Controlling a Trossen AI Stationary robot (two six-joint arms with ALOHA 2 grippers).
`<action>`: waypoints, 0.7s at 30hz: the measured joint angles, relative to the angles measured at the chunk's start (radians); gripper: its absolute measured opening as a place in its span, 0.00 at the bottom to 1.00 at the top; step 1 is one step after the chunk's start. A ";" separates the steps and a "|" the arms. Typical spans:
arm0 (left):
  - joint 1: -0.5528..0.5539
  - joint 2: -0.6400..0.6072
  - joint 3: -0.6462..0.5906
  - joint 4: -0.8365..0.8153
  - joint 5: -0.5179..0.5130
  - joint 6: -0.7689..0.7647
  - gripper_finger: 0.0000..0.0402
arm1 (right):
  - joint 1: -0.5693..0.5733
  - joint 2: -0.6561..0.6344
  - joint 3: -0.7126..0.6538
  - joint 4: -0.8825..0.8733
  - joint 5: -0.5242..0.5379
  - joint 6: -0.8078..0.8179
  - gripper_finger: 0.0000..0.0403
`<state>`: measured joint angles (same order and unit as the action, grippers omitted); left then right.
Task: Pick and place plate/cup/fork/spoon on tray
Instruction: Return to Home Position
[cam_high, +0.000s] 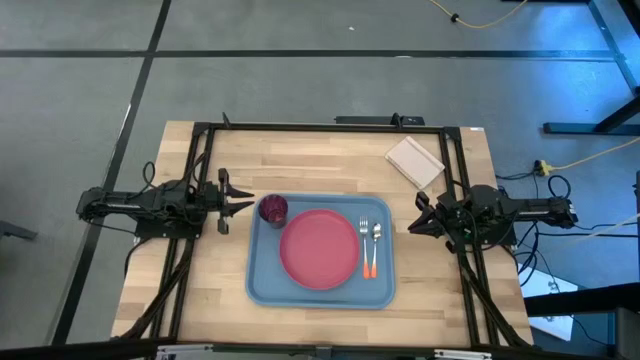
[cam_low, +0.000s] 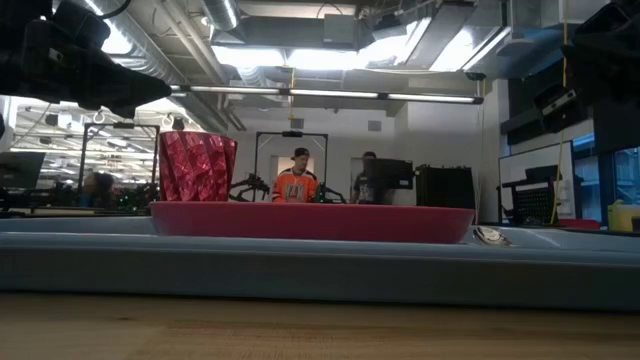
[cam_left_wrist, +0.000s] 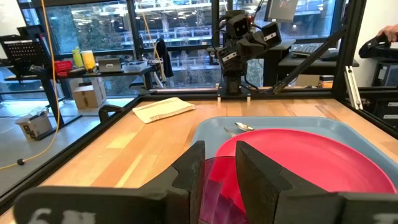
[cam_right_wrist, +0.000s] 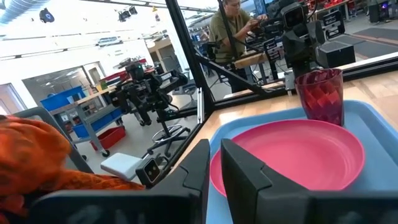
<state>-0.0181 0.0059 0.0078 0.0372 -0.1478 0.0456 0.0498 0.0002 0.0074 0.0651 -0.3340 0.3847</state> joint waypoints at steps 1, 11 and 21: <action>0.000 0.000 0.000 0.000 0.000 0.000 0.21 | 0.000 0.000 0.000 0.001 0.000 0.000 0.11; 0.000 0.000 0.000 0.000 0.000 0.000 0.21 | 0.000 0.000 0.000 0.006 0.000 0.000 0.11; 0.000 0.000 0.000 0.000 0.000 0.000 0.21 | 0.008 0.000 0.000 -0.001 0.136 -0.376 0.11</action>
<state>-0.0181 0.0059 0.0078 0.0372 -0.1478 0.0458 0.0574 0.0002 0.0074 0.0639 -0.1976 0.0085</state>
